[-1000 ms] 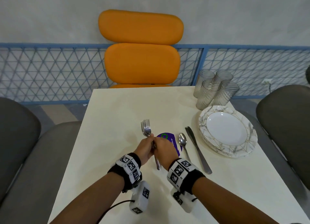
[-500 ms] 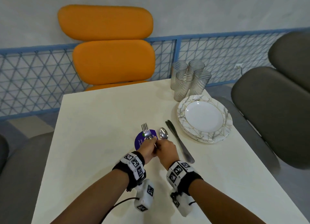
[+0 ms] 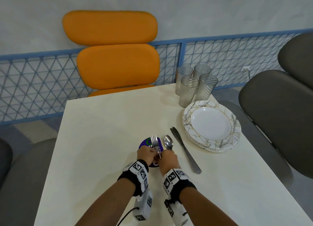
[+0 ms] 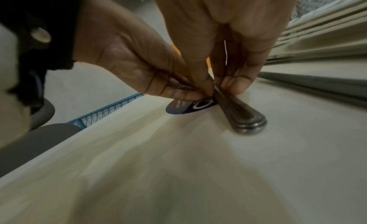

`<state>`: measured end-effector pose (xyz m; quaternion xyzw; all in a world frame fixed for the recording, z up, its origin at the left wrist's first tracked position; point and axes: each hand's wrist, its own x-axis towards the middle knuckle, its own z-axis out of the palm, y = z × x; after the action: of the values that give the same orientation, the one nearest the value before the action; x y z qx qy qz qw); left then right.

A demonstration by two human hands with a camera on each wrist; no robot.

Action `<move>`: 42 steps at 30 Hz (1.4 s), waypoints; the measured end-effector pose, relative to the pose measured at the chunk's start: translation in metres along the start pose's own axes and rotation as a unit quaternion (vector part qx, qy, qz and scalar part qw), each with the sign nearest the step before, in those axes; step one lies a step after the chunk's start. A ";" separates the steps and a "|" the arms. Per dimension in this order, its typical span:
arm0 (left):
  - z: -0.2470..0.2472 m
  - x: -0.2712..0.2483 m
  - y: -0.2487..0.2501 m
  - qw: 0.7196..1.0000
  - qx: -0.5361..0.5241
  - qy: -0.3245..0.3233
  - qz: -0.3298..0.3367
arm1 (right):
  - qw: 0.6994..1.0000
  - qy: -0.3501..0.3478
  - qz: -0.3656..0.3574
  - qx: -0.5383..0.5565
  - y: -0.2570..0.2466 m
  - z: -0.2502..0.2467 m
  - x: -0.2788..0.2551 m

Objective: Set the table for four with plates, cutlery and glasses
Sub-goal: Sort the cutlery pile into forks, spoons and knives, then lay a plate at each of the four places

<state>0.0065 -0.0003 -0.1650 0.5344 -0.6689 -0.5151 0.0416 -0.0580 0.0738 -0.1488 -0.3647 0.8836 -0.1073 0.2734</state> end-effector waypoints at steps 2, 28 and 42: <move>0.000 0.003 -0.002 1.000 0.002 0.011 0.007 | 1.000 0.001 -0.003 0.008 -0.001 0.000 0.004; 0.006 -0.093 0.008 0.995 -0.066 0.034 0.070 | 0.738 0.112 0.263 0.612 0.200 -0.119 0.037; 0.080 -0.106 0.070 0.966 -0.253 -0.058 0.011 | 0.652 0.132 0.082 0.742 0.241 -0.149 -0.069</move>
<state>-0.0438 0.1244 -0.0980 0.4683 -0.5239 -0.6971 0.1427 -0.2419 0.2921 -0.0915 0.0515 0.5622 -0.7516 0.3411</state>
